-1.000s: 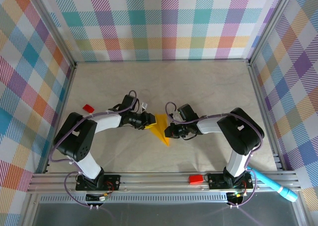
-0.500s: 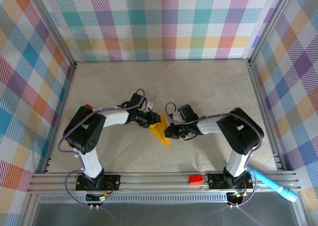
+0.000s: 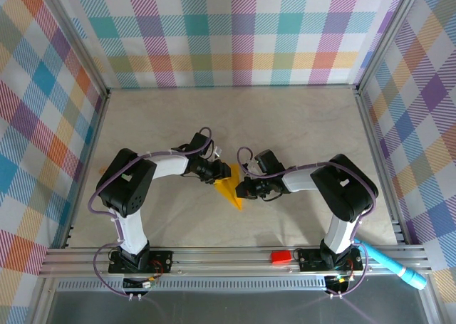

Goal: Fold a paper plane with a square sheet of paper (fold left side to right side)

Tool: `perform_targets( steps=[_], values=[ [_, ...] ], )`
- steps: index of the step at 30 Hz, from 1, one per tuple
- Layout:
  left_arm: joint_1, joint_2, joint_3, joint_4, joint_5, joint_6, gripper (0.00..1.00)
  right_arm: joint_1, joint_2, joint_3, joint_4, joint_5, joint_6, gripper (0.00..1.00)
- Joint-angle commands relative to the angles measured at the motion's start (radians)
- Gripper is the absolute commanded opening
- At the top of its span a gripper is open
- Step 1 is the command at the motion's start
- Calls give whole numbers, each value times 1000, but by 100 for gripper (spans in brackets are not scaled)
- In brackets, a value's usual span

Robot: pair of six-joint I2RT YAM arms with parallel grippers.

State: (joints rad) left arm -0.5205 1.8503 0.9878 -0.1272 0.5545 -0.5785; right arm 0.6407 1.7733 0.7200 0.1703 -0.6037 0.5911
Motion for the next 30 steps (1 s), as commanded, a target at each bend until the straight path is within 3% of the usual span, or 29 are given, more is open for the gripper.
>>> perform_targets(
  steps=[1,18,30],
  values=[
    [-10,26,7,-83,-50,26,32,-6,5,17,-27,-19,-15,3],
    [-12,35,10,-83,-54,17,32,-87,-104,32,-58,-72,9,39],
    [-13,33,9,-81,-54,16,32,-87,29,132,-69,-119,3,38]
  ],
)
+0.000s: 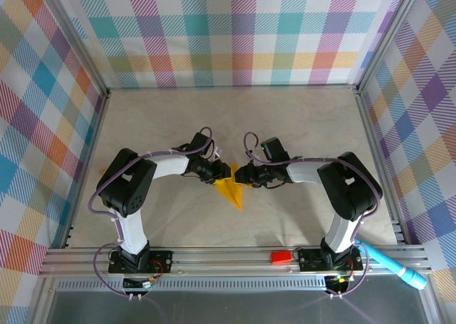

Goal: Fold a paper plane with a square sheet of paper (fold left side to right side)

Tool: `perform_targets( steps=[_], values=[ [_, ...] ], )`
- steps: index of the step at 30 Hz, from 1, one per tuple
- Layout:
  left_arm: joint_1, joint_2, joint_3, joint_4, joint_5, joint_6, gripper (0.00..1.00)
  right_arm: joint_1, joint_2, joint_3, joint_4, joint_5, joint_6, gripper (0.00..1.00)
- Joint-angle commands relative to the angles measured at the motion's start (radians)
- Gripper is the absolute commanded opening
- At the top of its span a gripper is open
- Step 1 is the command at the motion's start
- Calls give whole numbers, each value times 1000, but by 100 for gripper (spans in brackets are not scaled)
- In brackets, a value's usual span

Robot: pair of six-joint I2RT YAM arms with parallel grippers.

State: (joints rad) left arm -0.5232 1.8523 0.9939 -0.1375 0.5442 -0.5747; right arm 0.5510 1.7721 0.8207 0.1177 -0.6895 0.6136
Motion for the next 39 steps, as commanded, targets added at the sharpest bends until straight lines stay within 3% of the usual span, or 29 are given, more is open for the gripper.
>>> perform_targets(
  steps=[1,21,31,39],
  values=[
    [-11,31,3,-71,-44,12,32,3,37,35,-18,-32,-21,37],
    [-11,27,3,-80,-53,16,32,4,23,20,-49,-2,-21,39],
    [-11,25,1,-82,-55,16,32,7,45,44,-92,29,-42,12],
    [-11,22,-1,-83,-56,16,32,12,66,88,-183,93,-86,10]
  ],
)
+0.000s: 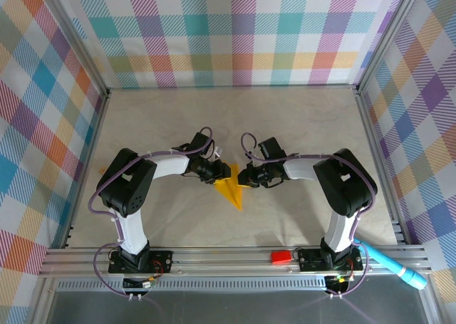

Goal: Fold a paper plane with a square sheet of paper (fold left side to right side)

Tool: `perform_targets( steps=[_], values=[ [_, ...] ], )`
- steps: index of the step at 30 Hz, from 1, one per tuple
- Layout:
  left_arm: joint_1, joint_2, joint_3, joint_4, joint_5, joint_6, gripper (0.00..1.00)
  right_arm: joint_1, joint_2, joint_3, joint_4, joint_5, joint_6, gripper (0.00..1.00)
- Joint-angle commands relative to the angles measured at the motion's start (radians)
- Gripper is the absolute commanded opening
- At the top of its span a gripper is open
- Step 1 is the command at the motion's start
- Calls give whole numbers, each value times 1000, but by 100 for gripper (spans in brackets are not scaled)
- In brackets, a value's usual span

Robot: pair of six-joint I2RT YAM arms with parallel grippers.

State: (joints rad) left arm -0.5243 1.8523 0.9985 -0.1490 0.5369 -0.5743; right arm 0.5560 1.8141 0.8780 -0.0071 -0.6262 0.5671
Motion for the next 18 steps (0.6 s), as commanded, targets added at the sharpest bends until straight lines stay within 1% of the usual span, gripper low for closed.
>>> perform_targets(
  steps=[1,18],
  values=[
    [-9,21,-5,-73,-49,16,32,7,26,35,-67,39,-42,10],
    [-9,21,-8,-72,-49,18,32,21,70,70,-118,90,-62,8]
  ],
)
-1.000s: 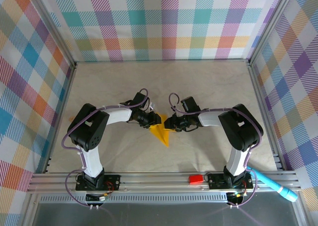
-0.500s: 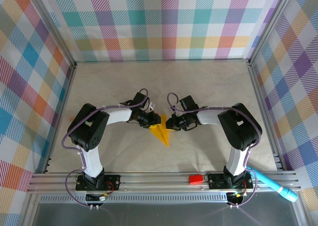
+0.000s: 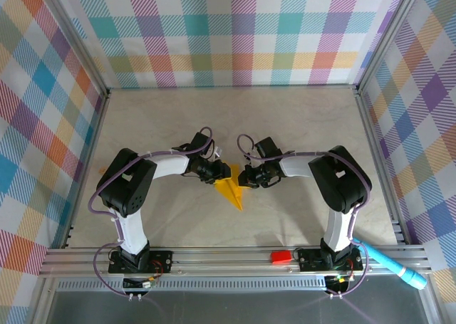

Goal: Fold a paper plane with a square sheet of paper (fold left side to right side)

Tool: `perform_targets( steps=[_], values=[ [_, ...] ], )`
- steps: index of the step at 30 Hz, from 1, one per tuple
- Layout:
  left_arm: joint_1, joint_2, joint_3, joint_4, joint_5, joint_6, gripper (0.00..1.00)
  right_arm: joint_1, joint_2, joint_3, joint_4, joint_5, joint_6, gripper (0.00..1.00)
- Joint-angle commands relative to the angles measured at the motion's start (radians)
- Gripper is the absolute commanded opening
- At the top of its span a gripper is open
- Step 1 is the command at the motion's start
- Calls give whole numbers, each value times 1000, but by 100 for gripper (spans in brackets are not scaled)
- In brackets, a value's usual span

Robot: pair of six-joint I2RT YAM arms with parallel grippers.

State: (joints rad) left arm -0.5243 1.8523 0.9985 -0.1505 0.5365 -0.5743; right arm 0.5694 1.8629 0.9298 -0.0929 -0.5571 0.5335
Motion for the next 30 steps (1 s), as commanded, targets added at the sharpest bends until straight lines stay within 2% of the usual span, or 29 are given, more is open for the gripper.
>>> perform_targets(
  steps=[1,14,21,23,30],
  values=[
    [-9,20,-9,-70,-49,17,32,9,24,17,-40,25,-30,7],
    [-8,-42,35,-89,-52,4,33,27,41,-19,-137,140,-6,3],
    [-4,-97,71,-121,-56,13,33,28,70,-24,-148,157,11,3],
    [-5,-91,74,-120,-26,17,30,29,73,-24,-149,161,15,2],
    [-16,-32,65,-53,90,7,8,29,76,-19,-170,181,19,2]
  ],
)
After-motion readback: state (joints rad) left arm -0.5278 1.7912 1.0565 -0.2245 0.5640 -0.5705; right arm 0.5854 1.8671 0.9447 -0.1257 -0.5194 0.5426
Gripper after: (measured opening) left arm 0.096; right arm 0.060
